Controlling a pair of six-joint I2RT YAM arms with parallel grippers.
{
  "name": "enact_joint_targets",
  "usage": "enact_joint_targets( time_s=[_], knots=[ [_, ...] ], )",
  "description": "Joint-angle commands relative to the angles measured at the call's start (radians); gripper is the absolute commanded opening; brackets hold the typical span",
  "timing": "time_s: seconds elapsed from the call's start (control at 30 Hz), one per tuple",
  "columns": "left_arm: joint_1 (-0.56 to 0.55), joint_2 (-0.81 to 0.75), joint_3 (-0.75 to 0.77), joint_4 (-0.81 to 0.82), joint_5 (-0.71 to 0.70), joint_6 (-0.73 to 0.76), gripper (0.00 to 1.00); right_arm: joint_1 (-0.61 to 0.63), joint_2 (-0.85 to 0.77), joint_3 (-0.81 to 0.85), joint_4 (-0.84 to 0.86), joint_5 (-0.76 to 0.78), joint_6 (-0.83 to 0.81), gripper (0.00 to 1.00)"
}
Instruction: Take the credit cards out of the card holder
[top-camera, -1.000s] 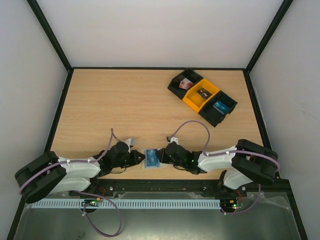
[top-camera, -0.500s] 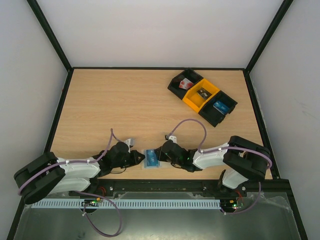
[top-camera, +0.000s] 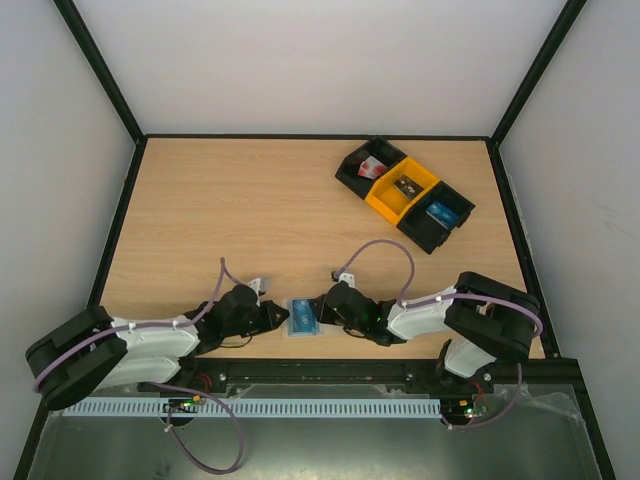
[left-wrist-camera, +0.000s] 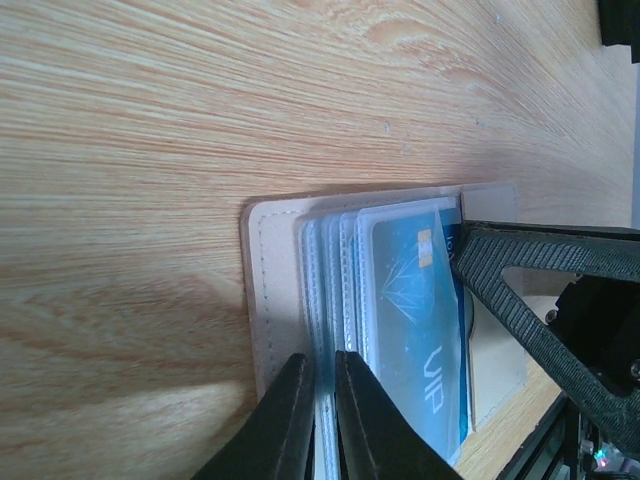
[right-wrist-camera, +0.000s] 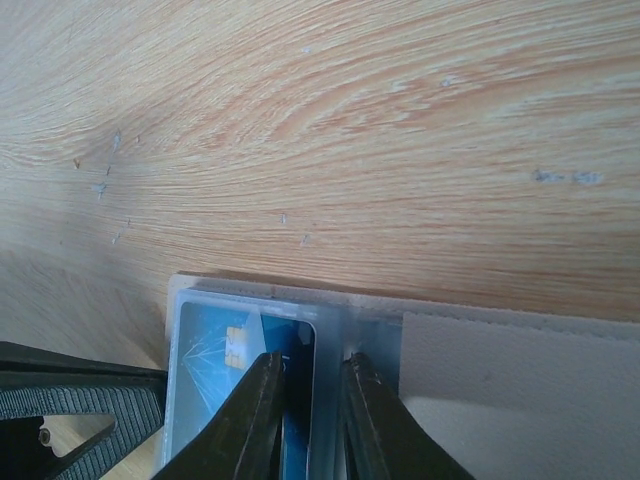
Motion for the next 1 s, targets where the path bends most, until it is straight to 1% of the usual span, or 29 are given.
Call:
enact_joint_targets(
  time_s=[0.0,0.03,0.27,0.43,0.5,0.67,0.83,0.97],
  knots=[
    [-0.002,-0.017,-0.033,-0.149,-0.054,-0.001,0.10,-0.006,0.041,-0.025,-0.008,-0.006,-0.021,0.16],
    [-0.002,-0.023,-0.032,-0.156,-0.057,-0.001,0.10,-0.006,0.044,-0.025,-0.005,-0.008,-0.023,0.16],
    [-0.003,-0.052,-0.036,-0.200,-0.086,-0.001,0.10,-0.017,0.019,-0.045,-0.019,0.018,-0.040,0.03],
    [-0.003,-0.058,-0.048,-0.201,-0.088,-0.006,0.10,-0.027,-0.050,-0.063,-0.062,0.063,-0.058,0.02],
    [-0.003,-0.063,-0.049,-0.200,-0.088,-0.007,0.10,-0.028,-0.066,-0.065,-0.056,0.053,-0.066,0.02],
    [-0.003,-0.073,-0.042,-0.205,-0.090,-0.005,0.10,-0.027,-0.054,-0.070,0.053,-0.047,-0.052,0.12],
    [-0.002,-0.119,-0.037,-0.232,-0.093,-0.007,0.10,-0.028,-0.039,-0.061,0.081,-0.065,-0.039,0.20],
    [-0.003,-0.152,-0.044,-0.260,-0.110,-0.010,0.10,-0.027,-0.023,-0.048,0.084,-0.057,-0.035,0.22]
  ],
)
